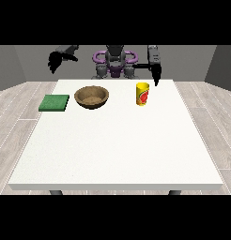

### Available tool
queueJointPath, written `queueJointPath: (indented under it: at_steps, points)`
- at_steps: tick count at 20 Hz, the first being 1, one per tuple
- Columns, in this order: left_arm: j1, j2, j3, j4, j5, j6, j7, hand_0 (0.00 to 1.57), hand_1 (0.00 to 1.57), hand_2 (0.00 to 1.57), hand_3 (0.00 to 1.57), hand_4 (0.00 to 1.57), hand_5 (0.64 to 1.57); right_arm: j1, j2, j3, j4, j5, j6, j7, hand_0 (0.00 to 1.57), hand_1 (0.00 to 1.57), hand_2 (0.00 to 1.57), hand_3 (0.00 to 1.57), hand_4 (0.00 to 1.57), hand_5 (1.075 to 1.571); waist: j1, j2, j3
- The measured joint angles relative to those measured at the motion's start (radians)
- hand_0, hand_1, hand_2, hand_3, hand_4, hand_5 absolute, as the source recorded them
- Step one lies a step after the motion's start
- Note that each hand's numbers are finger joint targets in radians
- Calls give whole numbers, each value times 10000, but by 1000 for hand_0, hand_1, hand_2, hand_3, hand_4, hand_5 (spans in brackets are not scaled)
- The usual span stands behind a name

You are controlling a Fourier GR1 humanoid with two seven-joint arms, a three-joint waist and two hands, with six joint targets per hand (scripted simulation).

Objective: Pick the cup and pour the ball into the bowl, then pick the bowl and place it on the pad

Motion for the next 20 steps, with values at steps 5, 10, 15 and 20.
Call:
queueJointPath:
  at_steps: [5,10,15,20]
  points:
    - [-526,37,464,1966,-61,47,-1484,0,0,0,0,0,1450,-312,-177,-51,193,-113,167,-8,0,0,0,0,200,1571,-231,173,-2]
    - [-1079,-142,737,3576,-143,386,-2483,0,0,0,0,0,1451,-388,-585,-263,308,-367,573,117,0,0,0,0,42,1571,-556,179,-3]
    - [-1566,19,1085,4762,-429,1125,-3371,1281,1281,1571,1571,1066,1564,-561,-1052,-616,327,-779,998,203,0,0,0,37,0,1571,-942,468,-1]
    - [-1656,70,1087,5532,-1220,2513,-3998,1289,1289,1571,1571,1153,1547,-754,-1503,-970,292,-1252,1282,581,0,0,0,122,0,1570,-1220,523,7]
